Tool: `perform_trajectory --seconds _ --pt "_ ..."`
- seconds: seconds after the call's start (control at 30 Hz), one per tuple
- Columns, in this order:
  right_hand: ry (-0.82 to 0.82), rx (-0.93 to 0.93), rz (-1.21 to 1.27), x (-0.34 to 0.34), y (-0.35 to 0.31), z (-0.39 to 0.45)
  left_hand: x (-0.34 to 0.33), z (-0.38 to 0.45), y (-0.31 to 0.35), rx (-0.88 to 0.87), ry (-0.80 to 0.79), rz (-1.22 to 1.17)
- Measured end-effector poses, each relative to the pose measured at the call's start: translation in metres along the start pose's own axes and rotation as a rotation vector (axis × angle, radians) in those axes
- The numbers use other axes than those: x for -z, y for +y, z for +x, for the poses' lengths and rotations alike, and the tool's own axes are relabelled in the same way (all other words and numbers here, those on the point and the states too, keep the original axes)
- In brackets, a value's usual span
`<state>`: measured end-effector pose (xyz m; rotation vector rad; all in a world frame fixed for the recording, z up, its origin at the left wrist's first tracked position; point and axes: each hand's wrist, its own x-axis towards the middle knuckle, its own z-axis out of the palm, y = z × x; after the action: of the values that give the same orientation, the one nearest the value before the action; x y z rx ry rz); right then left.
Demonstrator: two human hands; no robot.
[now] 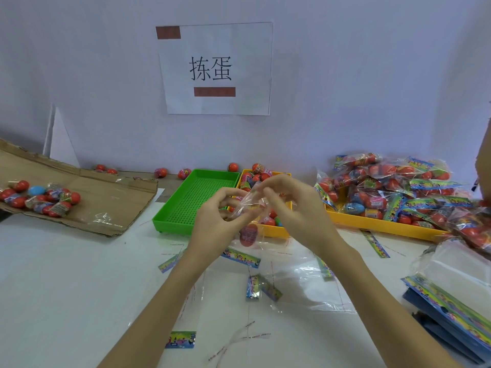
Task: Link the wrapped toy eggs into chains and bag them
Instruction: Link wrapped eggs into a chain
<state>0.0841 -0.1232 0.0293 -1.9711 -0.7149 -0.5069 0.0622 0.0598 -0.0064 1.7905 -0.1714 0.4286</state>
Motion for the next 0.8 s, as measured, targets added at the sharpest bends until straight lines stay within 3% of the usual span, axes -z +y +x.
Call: perform_trajectory --seconds 0.1,0.3,0.5,0.63,0.8 --pt "0.123 -0.087 -0.031 0.006 0.013 0.002 0.003 0.003 -0.002 0.031 0.099 -0.023" --pt "-0.284 -0.203 -0.517 0.004 0.049 -0.008 0.007 0.004 -0.002 0.131 0.178 -0.038" --pt "-0.383 -0.214 -0.586 0.004 0.047 -0.007 0.006 0.003 0.002 0.142 0.102 -0.109" --pt "-0.290 -0.232 -0.438 0.001 0.045 -0.006 0.005 0.003 -0.001 0.126 0.071 -0.101" --pt "-0.028 -0.277 -0.256 0.004 0.043 -0.004 0.004 0.002 0.000 0.131 0.051 -0.101"
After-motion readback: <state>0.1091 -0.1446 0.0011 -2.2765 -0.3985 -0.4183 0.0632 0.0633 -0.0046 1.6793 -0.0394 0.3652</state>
